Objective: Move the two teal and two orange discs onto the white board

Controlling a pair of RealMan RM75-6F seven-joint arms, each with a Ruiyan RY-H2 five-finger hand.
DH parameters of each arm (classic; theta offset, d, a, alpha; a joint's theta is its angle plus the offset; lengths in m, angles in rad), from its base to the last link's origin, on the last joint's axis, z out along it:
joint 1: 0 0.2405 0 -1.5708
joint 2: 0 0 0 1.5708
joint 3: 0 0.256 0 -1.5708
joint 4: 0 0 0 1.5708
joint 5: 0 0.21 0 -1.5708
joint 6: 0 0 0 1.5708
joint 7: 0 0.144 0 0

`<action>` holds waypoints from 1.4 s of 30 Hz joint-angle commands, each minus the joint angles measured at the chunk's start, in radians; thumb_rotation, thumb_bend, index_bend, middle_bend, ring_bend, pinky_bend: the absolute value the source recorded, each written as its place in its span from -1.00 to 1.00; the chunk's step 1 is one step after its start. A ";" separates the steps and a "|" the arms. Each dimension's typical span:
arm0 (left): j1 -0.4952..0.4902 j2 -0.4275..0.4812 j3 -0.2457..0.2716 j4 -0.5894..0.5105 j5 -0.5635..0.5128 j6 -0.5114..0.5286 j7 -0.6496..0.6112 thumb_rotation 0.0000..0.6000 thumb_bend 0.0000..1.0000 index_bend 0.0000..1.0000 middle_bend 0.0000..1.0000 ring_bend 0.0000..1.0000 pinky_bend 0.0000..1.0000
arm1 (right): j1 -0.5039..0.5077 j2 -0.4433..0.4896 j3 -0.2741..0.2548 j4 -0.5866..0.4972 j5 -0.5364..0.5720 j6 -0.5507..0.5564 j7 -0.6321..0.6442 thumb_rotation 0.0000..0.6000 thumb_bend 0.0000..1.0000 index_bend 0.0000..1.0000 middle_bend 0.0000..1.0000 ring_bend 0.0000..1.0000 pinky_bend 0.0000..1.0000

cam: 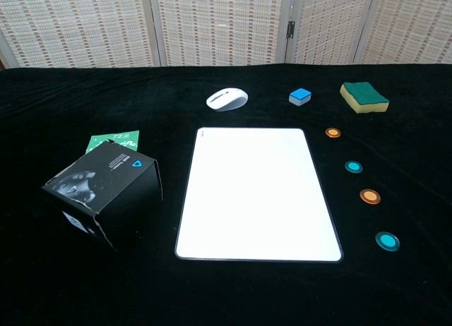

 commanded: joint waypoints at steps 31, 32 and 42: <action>0.015 0.011 0.016 -0.016 -0.003 0.002 0.005 1.00 -0.62 -0.88 -0.94 -0.94 -1.00 | 0.242 -0.166 -0.097 0.026 -0.219 -0.340 0.000 1.00 -0.21 -0.30 -0.91 -1.00 -1.00; 0.017 0.012 0.017 -0.015 -0.004 0.003 0.003 1.00 -0.62 -0.88 -0.94 -0.94 -1.00 | 0.247 -0.180 -0.099 0.037 -0.220 -0.344 -0.003 1.00 -0.21 -0.27 -0.92 -1.00 -1.00; 0.023 0.006 0.023 -0.005 -0.004 0.000 -0.005 1.00 -0.62 -0.87 -0.94 -0.94 -1.00 | 0.266 -0.277 -0.134 0.142 -0.225 -0.365 -0.008 1.00 -0.21 -0.22 -0.92 -1.00 -1.00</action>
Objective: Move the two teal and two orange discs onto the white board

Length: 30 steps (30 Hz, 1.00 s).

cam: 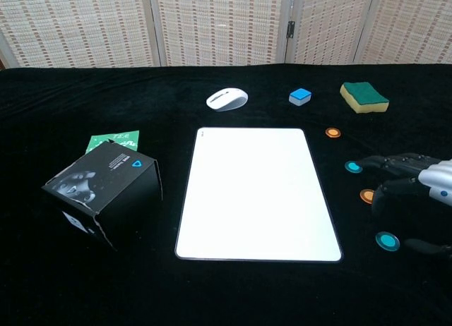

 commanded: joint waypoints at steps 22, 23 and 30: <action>-0.004 -0.009 -0.002 0.011 -0.010 -0.018 -0.001 1.00 -0.62 -0.87 -0.94 -0.94 -1.00 | 0.017 -0.073 -0.028 0.114 0.044 -0.005 0.023 1.00 -0.21 -0.21 -0.92 -1.00 -1.00; -0.004 -0.009 -0.002 0.011 -0.010 -0.018 -0.001 1.00 -0.62 -0.87 -0.94 -0.94 -1.00 | 0.018 -0.074 -0.028 0.116 0.046 -0.006 0.024 1.00 -0.21 -0.20 -0.92 -1.00 -1.00; -0.004 -0.009 -0.003 0.011 -0.014 -0.022 -0.001 1.00 -0.62 -0.87 -0.94 -0.94 -1.00 | 0.024 -0.082 -0.030 0.126 0.057 -0.011 0.026 1.00 -0.21 -0.15 -0.90 -1.00 -1.00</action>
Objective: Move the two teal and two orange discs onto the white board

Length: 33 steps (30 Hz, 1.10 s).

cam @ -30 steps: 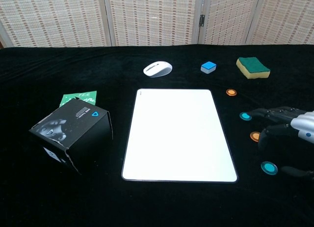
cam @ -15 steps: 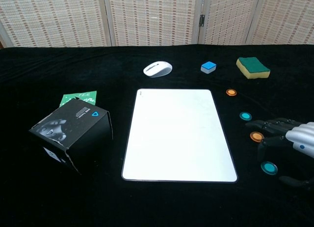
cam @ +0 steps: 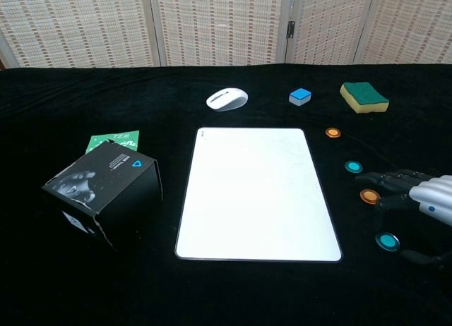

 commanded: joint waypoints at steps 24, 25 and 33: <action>0.002 0.000 0.000 0.009 0.003 0.001 -0.011 1.00 -0.62 -0.87 -0.94 -0.94 -1.00 | 0.051 0.031 0.037 -0.077 -0.004 0.025 0.017 1.00 -0.21 0.03 -0.81 -1.00 -1.00; 0.001 0.000 0.000 0.008 0.004 0.001 -0.011 1.00 -0.62 -0.87 -0.94 -0.94 -1.00 | 0.063 0.033 0.044 -0.090 -0.002 0.014 0.017 1.00 -0.21 0.03 -0.81 -1.00 -1.00; 0.001 0.001 0.000 0.005 0.005 0.001 -0.009 1.00 -0.62 -0.87 -0.94 -0.94 -1.00 | 0.195 -0.015 0.130 -0.147 0.050 -0.134 -0.026 1.00 -0.21 0.03 -0.81 -1.00 -1.00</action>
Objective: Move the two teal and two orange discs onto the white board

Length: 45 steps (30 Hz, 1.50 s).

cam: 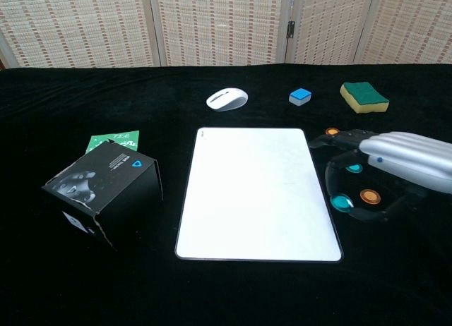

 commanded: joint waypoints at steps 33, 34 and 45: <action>-0.017 -0.020 -0.003 0.030 -0.008 -0.033 -0.017 1.00 -0.62 -0.87 -0.96 -0.94 -1.00 | 0.056 -0.001 0.102 0.123 0.329 -0.095 -0.081 1.00 -0.21 -0.44 -0.86 -1.00 -1.00; -0.018 -0.021 -0.003 0.028 -0.006 -0.033 -0.014 1.00 -0.62 -0.87 -0.96 -0.94 -1.00 | 0.055 -0.006 0.102 0.138 0.337 -0.099 -0.076 1.00 -0.21 -0.44 -0.86 -1.00 -1.00; -0.019 -0.015 -0.003 0.011 -0.012 -0.032 0.005 1.00 -0.62 -0.87 -0.96 -0.94 -1.00 | 0.071 -0.090 0.095 0.272 0.339 -0.136 -0.007 1.00 -0.21 -0.33 -0.83 -1.00 -1.00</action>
